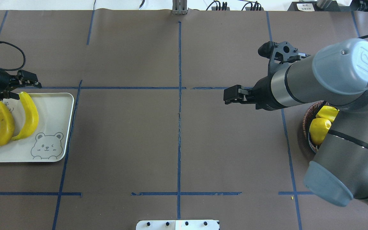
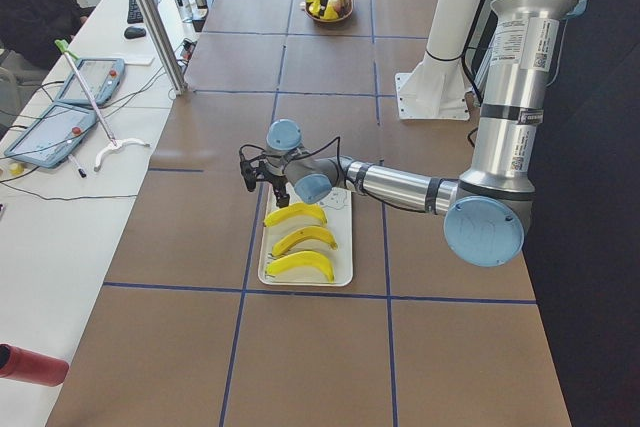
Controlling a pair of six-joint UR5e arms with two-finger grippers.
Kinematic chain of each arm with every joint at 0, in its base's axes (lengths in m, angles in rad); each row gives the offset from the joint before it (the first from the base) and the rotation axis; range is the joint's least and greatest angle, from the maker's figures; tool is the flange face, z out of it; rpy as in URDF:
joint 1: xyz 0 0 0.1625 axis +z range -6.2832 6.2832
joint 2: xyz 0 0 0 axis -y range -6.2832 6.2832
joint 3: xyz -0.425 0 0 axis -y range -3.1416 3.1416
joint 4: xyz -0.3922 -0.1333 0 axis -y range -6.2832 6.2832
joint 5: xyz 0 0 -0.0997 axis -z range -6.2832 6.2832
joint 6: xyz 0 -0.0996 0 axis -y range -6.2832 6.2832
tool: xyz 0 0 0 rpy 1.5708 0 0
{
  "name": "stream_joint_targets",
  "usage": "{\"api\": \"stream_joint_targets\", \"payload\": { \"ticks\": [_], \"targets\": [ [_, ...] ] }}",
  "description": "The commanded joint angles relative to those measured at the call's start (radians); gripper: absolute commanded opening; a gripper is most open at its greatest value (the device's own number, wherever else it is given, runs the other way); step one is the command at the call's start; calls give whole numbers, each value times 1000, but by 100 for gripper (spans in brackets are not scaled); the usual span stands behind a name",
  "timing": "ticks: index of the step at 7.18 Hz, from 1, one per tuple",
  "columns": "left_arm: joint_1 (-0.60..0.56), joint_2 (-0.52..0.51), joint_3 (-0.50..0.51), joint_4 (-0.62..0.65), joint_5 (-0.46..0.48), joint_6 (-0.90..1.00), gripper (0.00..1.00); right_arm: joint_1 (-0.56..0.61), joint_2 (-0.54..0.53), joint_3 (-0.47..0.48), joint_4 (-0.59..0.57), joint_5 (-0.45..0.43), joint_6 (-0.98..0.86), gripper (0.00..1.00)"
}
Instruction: Transfer all bananas from basket to plate
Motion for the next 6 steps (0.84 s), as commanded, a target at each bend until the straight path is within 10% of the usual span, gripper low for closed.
{"api": "stream_joint_targets", "payload": {
  "ticks": [1,6],
  "targets": [
    [-85,-4,-65,25,-128,0,100,168,-195,56,-2,138,-288,100],
    [-38,-73,-162,101,-124,-9,100,450,-523,-9,85,351,-706,100]
  ]
}}
